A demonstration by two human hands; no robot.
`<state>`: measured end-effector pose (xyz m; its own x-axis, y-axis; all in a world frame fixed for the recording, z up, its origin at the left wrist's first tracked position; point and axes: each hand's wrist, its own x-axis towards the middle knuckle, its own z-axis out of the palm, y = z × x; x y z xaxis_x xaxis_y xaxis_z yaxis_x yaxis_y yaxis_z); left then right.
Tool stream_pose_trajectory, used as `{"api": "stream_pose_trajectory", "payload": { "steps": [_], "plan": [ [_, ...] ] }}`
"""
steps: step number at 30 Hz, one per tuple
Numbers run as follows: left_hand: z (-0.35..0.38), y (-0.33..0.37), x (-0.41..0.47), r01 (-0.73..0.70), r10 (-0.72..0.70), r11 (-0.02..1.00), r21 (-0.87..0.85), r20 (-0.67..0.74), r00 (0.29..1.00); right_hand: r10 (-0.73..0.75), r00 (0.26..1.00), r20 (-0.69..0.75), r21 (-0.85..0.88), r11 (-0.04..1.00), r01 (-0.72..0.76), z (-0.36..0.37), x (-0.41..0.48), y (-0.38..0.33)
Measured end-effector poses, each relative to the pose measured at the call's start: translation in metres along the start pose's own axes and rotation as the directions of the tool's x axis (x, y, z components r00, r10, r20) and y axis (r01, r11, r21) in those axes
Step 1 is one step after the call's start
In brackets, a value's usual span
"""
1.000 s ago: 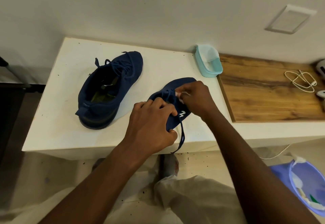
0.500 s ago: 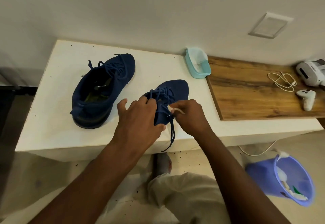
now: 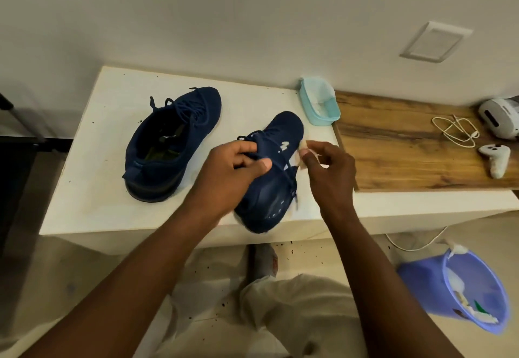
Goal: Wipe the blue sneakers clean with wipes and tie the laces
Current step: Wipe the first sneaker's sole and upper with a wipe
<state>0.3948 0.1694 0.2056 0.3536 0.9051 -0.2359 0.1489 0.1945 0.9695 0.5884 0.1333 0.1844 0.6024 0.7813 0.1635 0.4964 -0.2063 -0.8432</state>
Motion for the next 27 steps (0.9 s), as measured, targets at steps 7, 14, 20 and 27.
{"api": "stream_pose_trajectory", "payload": {
  "steps": [7, 14, 20, 27],
  "plan": [
    [-0.005, -0.006, 0.006, 0.090, -0.102, 0.961, -0.262, -0.033, 0.994, -0.333, 0.894, 0.298, -0.064, 0.928, 0.367, -0.003, -0.028, -0.036],
    [-0.014, -0.018, 0.013, 0.139, -0.136, 0.978, -0.154, 0.029, 0.990, -0.375, 0.845, 0.382, -0.158, 0.874, 0.459, 0.002, -0.013, -0.025],
    [-0.014, -0.022, 0.019, 0.142, -0.141, 0.984, -0.105, 0.022, 0.990, -0.278, 0.918, 0.283, -0.285, 0.890, 0.357, 0.005, -0.015, -0.029],
    [-0.011, -0.032, 0.023, 0.054, -0.058, 0.993, 0.101, 0.039, 0.998, -0.428, 0.860, 0.277, -0.269, 0.825, 0.497, 0.005, -0.003, -0.032]
  ]
}}
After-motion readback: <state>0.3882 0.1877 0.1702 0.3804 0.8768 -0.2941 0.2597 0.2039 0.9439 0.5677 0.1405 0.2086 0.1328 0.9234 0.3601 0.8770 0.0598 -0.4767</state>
